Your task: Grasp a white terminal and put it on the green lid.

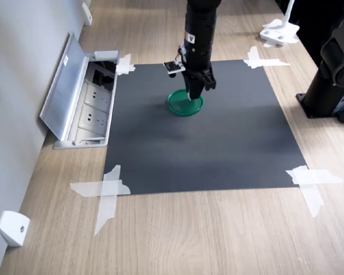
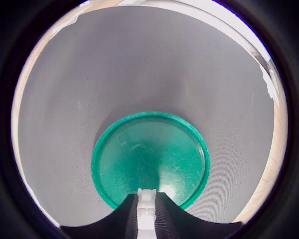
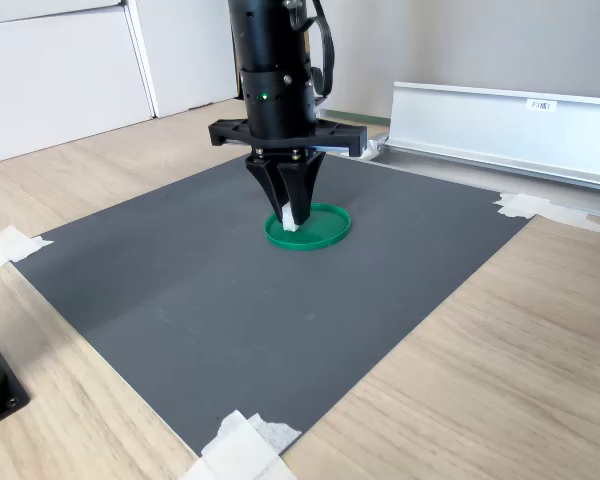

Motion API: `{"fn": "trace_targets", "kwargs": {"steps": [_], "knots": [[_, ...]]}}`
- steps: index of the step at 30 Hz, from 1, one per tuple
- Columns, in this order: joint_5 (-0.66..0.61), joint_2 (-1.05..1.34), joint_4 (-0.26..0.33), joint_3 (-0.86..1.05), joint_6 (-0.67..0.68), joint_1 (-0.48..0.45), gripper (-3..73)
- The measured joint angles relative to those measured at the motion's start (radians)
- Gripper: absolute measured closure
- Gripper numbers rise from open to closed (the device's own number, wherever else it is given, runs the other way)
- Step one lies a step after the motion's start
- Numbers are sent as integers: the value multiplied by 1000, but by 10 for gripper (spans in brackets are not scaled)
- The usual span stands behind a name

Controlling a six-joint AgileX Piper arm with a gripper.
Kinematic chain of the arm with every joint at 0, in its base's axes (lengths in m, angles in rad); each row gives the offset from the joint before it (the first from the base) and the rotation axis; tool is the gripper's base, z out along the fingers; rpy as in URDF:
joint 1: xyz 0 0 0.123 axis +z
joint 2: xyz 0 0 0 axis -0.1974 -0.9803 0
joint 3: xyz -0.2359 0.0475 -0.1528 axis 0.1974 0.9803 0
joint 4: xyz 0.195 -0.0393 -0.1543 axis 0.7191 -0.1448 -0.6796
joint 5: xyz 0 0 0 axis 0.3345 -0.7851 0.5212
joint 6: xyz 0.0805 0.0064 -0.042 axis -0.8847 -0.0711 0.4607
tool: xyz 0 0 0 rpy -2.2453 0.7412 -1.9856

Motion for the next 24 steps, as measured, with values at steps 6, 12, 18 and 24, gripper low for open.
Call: {"fn": "trace_targets", "kwargs": {"steps": [6,12,18,24], "knots": [[25,-3,11,1,56,0,546],[28,-3,11,1,79,0,324],[29,-3,-34,1,54,0,108],[15,-3,-47,-12,46,0,76]]}}
